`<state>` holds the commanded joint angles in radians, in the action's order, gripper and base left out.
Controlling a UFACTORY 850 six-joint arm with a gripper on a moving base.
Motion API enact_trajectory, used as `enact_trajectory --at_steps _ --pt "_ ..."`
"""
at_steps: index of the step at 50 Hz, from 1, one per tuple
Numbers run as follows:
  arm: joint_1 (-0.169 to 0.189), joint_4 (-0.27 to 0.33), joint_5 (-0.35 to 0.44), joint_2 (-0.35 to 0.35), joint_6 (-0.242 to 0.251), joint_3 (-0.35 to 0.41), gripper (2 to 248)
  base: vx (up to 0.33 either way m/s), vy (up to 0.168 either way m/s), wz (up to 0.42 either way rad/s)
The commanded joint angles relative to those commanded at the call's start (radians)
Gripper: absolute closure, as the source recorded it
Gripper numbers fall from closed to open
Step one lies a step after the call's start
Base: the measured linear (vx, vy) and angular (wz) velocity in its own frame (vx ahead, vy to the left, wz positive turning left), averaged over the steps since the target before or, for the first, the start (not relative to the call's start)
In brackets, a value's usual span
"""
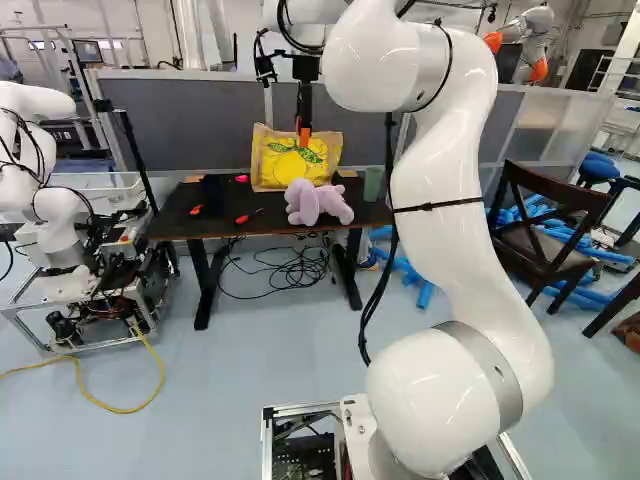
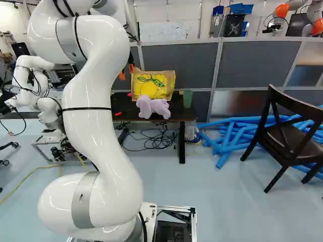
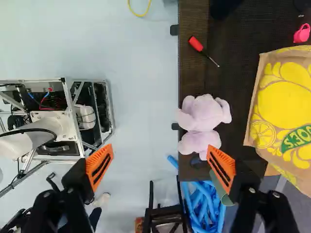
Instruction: Pick up the bag on the ground and place it on the table
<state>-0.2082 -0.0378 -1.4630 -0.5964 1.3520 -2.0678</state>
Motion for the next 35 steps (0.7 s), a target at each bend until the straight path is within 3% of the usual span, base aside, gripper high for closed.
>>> enact_trajectory --at_steps 35 --pt "0.000 0.000 0.005 0.002 -0.003 0.004 3 0.002 0.000 0.000"
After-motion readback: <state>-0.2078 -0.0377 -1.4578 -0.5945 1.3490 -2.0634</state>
